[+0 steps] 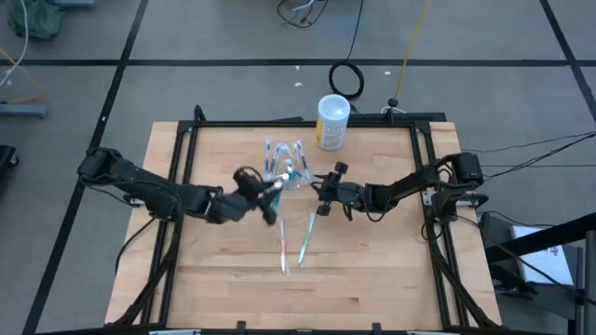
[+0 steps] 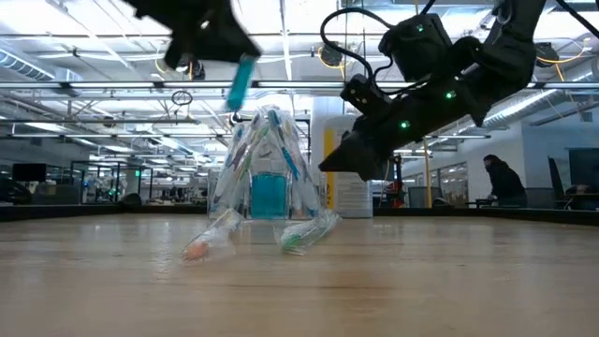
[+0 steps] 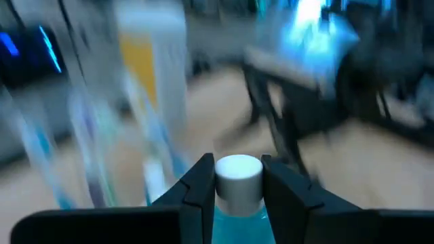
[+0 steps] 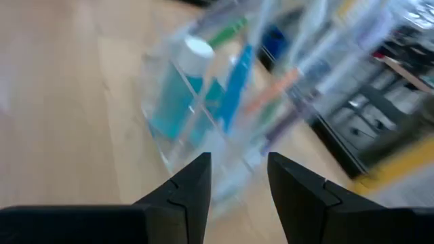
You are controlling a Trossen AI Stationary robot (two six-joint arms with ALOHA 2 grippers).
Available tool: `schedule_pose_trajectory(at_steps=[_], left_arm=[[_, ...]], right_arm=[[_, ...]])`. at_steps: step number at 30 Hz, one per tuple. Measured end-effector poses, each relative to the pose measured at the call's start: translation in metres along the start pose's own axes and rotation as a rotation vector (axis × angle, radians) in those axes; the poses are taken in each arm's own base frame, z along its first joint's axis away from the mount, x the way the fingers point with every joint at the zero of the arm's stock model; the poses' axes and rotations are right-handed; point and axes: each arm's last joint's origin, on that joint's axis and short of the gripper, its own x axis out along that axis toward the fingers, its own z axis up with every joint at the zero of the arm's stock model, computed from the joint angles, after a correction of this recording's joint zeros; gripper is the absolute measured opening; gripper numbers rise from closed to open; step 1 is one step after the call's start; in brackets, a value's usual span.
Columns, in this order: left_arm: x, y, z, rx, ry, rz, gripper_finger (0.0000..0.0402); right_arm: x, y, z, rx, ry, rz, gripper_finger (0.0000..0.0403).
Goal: Pick & Place toothbrushing station
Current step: Put the blue mouthwash bottle into the transparent organizer
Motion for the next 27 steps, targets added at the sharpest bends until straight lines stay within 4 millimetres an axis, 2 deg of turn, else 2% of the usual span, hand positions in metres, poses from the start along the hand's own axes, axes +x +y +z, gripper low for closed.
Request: schedule_pose_trajectory(at_steps=[2, 5, 10, 14, 21, 27], left_arm=[[0.008, 0.001, 0.010, 0.027, -0.092, 0.026, 0.0094], [0.025, 0.005, 0.012, 0.052, -0.126, 0.036, 0.0094], [0.061, 0.013, -0.008, 0.060, -0.031, -0.018, 0.0093], [0.083, 0.021, -0.022, 0.069, 0.005, 0.008, 0.0093], [0.102, 0.033, -0.024, 0.086, -0.022, 0.025, 0.0093], [0.109, 0.047, -0.018, 0.094, -0.031, 0.043, 0.0093]], right_arm=[[-0.004, 0.001, 0.000, -0.017, 0.036, -0.035, 0.0136], [-0.009, 0.001, 0.002, -0.032, 0.054, -0.046, 0.0135], [-0.010, -0.001, 0.003, -0.008, 0.052, -0.046, 0.0135], [-0.010, -0.001, 0.003, -0.006, 0.054, -0.046, 0.0135], [-0.010, 0.000, 0.003, -0.009, 0.058, -0.044, 0.0134], [-0.010, 0.000, 0.002, -0.010, 0.061, -0.044, 0.0134]])
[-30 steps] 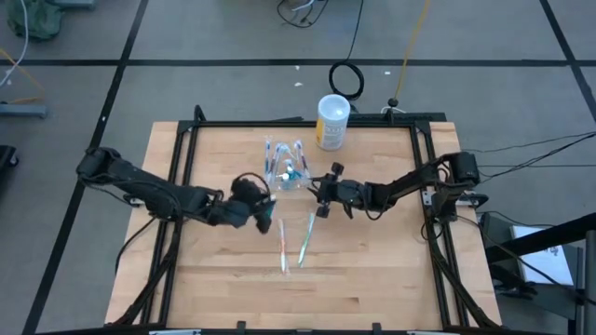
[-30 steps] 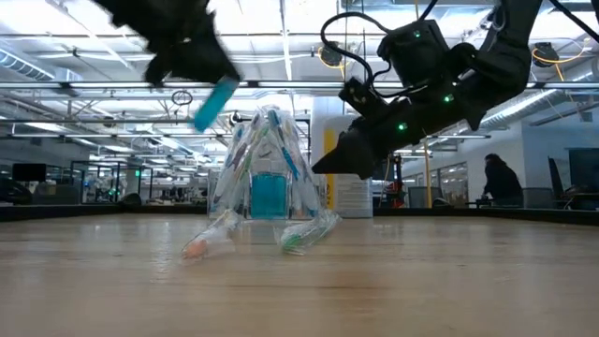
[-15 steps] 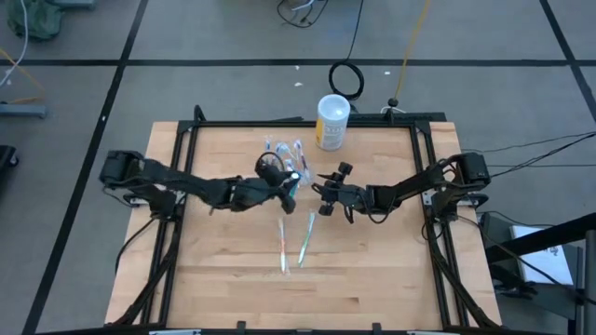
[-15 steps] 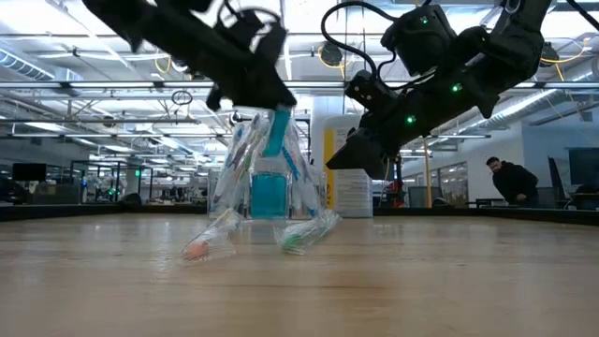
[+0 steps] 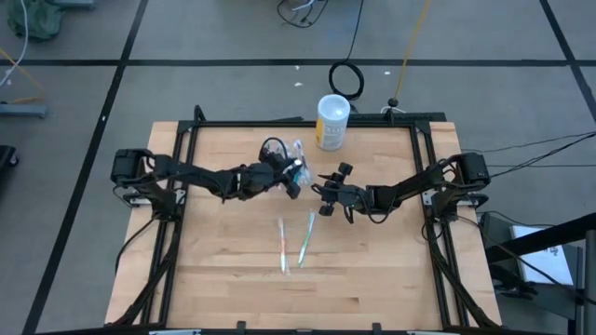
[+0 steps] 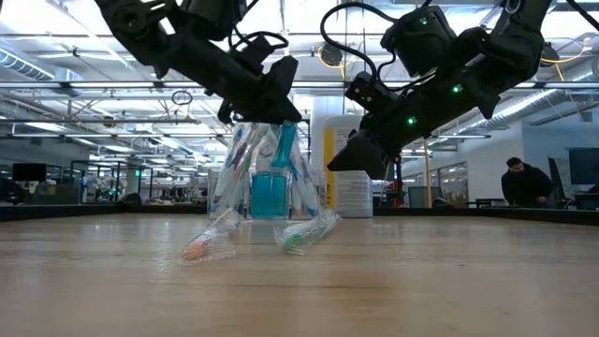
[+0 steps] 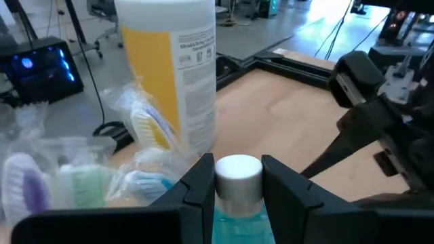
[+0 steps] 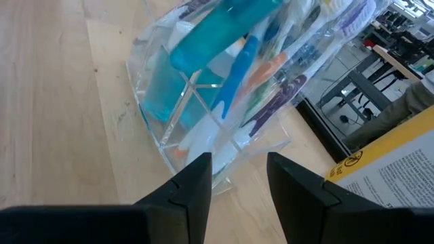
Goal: Pick & Place toothbrushing station
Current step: Put the blue mouthwash bottle into the transparent organizer
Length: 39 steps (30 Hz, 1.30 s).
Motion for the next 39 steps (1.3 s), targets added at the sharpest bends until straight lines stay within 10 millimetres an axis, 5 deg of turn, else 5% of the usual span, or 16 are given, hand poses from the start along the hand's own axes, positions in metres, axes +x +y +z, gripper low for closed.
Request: schedule_pose_trajectory(at_steps=[17, 25, 39], left_arm=[[0.007, 0.012, 0.002, 0.055, 0.012, 0.005, 0.0093], [0.025, 0.006, -0.020, 0.139, -0.003, -0.021, 0.0093], [0.025, 0.003, -0.024, 0.202, -0.002, 0.016, 0.0114]], right_arm=[[0.000, 0.000, 0.000, 0.000, 0.000, 0.000, 0.0132], [0.000, 0.000, 0.000, -0.001, 0.001, 0.001, 0.0132], [0.000, 0.000, 0.000, 0.003, 0.001, 0.001, 0.0132]])
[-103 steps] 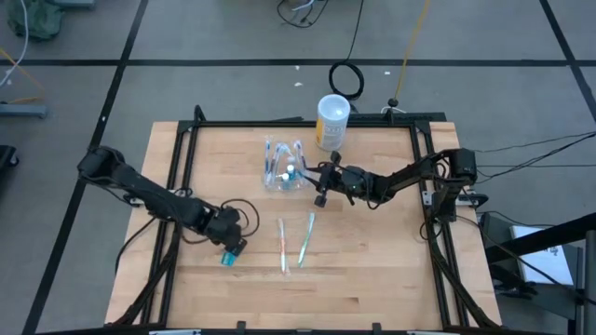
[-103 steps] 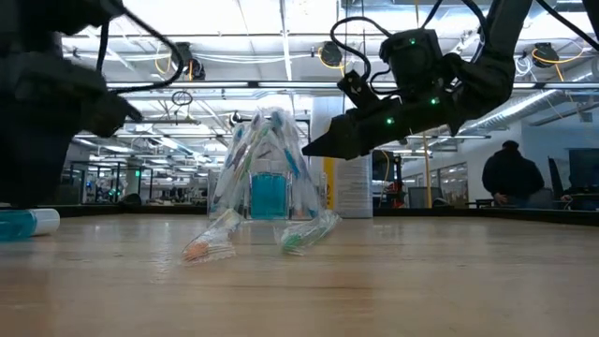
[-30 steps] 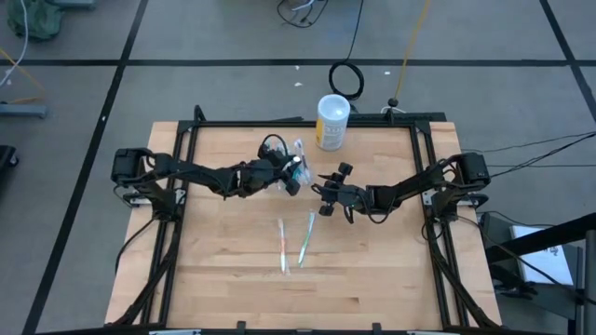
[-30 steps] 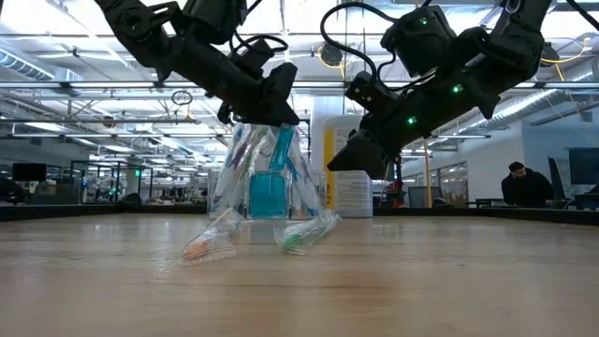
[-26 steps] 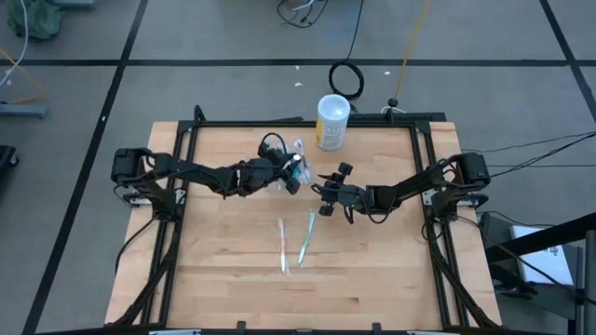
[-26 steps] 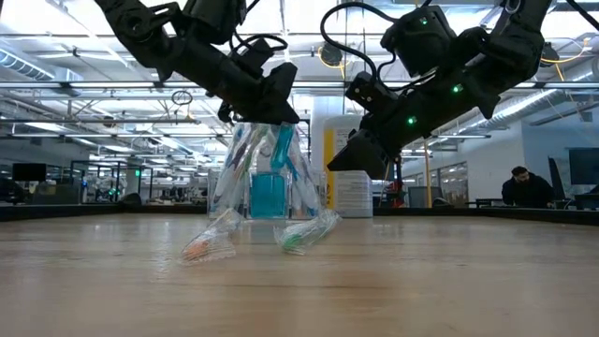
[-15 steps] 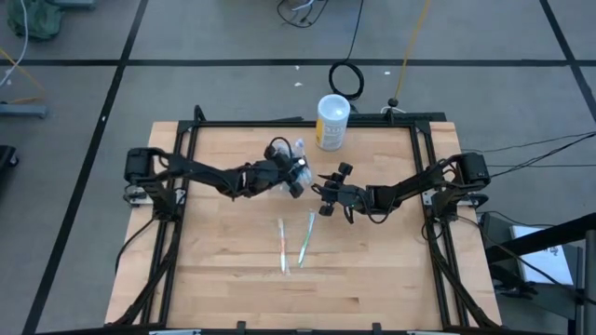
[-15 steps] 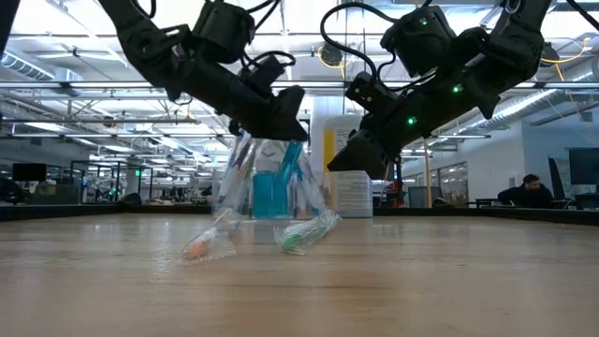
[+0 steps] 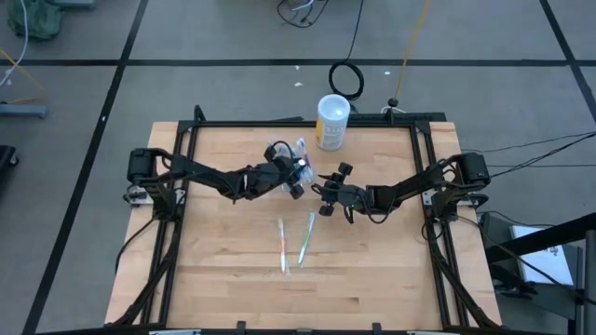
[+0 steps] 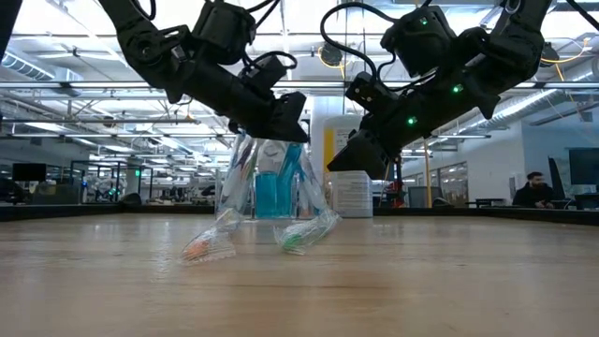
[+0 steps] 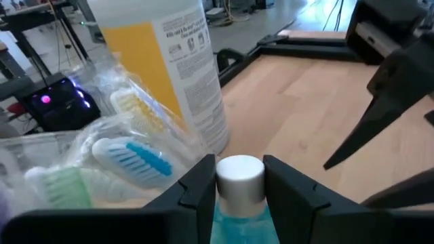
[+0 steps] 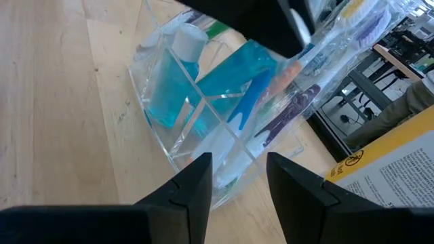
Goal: Pick & Place toothbrushing station
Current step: Put the blue mouthwash bottle into the transparent organizer, then put the orange toothbrush into the transparent organizer
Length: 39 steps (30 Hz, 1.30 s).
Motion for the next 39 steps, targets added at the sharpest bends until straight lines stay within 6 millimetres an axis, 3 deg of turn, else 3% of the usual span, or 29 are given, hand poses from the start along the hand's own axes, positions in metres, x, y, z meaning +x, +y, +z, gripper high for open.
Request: schedule_pose_trajectory(at_steps=[9, 20, 25, 30, 35, 39], left_arm=[[0.000, 0.000, -0.001, 0.005, 0.013, 0.001, 0.0162], [-0.005, 0.001, 0.006, 0.000, -0.003, -0.004, 0.0148], [-0.027, 0.001, 0.028, -0.049, -0.030, -0.044, 0.0138], [-0.059, -0.009, 0.042, -0.219, 0.038, -0.257, 0.0131], [-0.086, -0.033, 0.033, -0.402, 0.286, -0.550, 0.0131], [-0.104, -0.050, 0.013, -0.452, 0.521, -0.564, 0.0131]], right_arm=[[0.000, 0.000, 0.000, 0.000, 0.000, 0.000, 0.0132], [0.000, 0.000, 0.000, 0.000, 0.000, 0.002, 0.0132], [-0.001, 0.001, 0.000, -0.001, -0.001, 0.006, 0.0131], [-0.001, 0.002, 0.000, -0.002, -0.002, 0.008, 0.0130], [-0.001, 0.002, 0.000, 0.034, -0.001, 0.009, 0.0130], [-0.001, 0.002, 0.000, 0.062, 0.000, 0.009, 0.0130]])
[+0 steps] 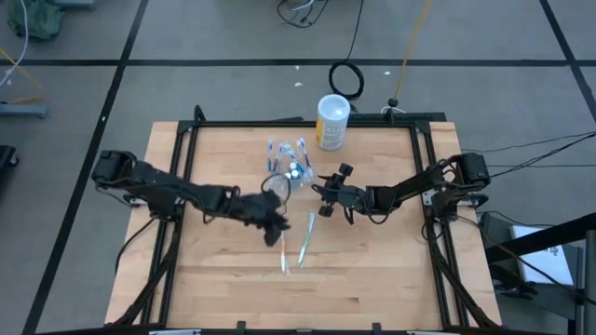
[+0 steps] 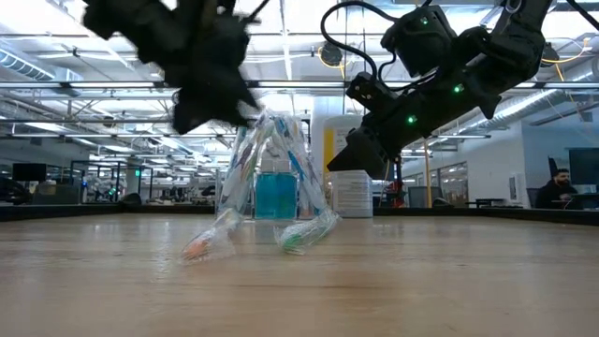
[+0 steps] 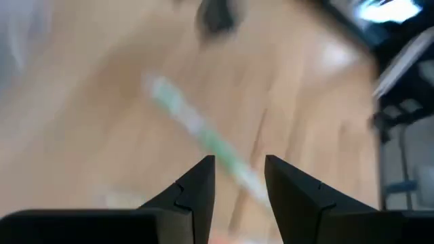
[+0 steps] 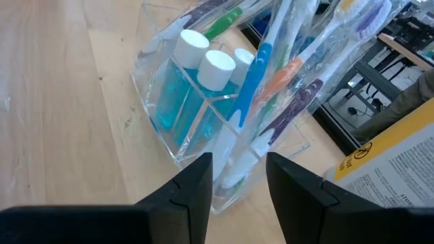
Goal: Pick & Place toothbrushing station
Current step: Put the orange toothbrush into the transparent organizer
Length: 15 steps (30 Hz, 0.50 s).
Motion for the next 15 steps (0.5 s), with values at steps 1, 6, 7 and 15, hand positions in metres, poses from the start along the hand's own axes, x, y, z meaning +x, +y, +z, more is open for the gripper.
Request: schedule_pose_trajectory(at_steps=[1, 6, 7, 15], left_arm=[[0.001, 0.000, -0.007, -0.036, 0.034, 0.045, 0.0131], [0.004, 0.010, -0.029, -0.264, 0.022, 0.320, 0.0131], [0.005, 0.012, -0.031, -0.290, 0.033, 0.345, 0.0131], [0.037, 0.016, -0.045, -0.348, 0.102, 0.305, 0.0131]], right_arm=[[0.000, 0.000, 0.000, 0.009, 0.000, 0.000, 0.0130], [0.000, 0.000, 0.000, 0.040, 0.004, 0.001, 0.0130], [0.000, 0.000, -0.001, 0.045, 0.007, 0.001, 0.0130], [0.000, 0.000, -0.002, 0.050, 0.015, 0.002, 0.0130]])
